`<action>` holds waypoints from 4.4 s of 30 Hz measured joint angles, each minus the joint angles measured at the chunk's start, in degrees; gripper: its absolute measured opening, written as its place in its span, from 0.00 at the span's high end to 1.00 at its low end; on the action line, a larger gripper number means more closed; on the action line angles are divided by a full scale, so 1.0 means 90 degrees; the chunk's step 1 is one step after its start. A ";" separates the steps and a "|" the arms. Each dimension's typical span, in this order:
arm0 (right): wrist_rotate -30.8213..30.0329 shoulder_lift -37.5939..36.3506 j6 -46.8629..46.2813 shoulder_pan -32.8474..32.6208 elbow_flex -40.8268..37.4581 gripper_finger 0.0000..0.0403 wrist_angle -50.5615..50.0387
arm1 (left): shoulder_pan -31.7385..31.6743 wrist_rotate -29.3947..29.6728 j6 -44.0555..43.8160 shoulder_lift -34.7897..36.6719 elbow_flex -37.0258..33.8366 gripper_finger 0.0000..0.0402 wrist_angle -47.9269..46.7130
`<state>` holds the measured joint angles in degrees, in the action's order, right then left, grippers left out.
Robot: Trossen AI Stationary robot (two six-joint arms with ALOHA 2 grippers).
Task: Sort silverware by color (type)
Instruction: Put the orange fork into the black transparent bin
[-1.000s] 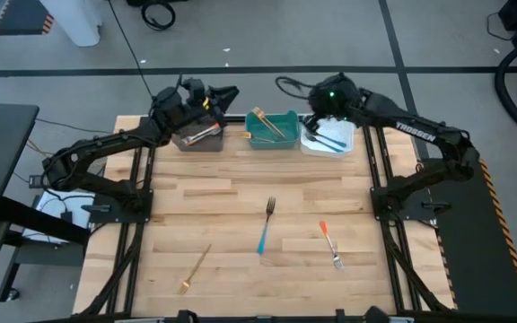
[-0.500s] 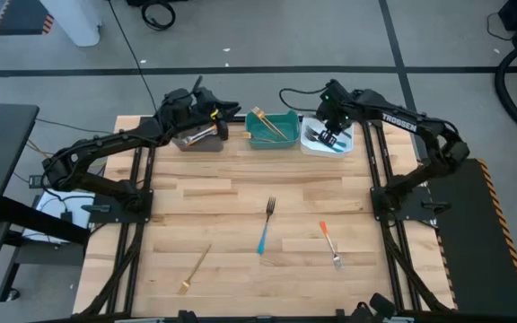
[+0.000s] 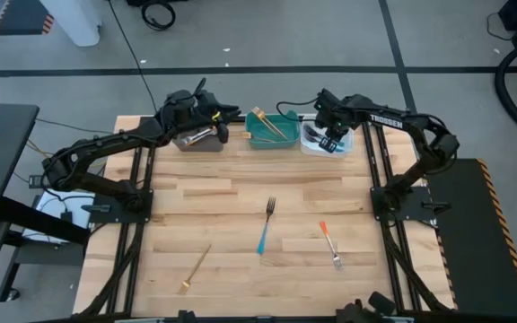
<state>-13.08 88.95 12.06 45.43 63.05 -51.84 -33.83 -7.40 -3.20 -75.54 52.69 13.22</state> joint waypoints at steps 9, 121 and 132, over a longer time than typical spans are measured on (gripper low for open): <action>-0.0124 -0.0440 -0.0905 -0.0135 0.0007 0.80 -0.0270 | 0.0043 0.0002 -0.0070 0.0364 -0.0003 0.79 -0.1717; -0.0717 -0.0455 -0.4687 -0.4387 -0.0010 0.99 0.5758 | 0.1963 0.0842 -0.3424 0.0129 -0.0390 0.79 0.0535; -0.0239 0.0108 -0.4813 -0.4364 0.0201 0.99 0.6126 | 0.1673 0.0508 -0.3377 -0.0355 -0.0392 0.79 0.0801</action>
<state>-15.23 89.93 -31.26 6.15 64.86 3.30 -18.78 -2.83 -33.59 -78.74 49.16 20.43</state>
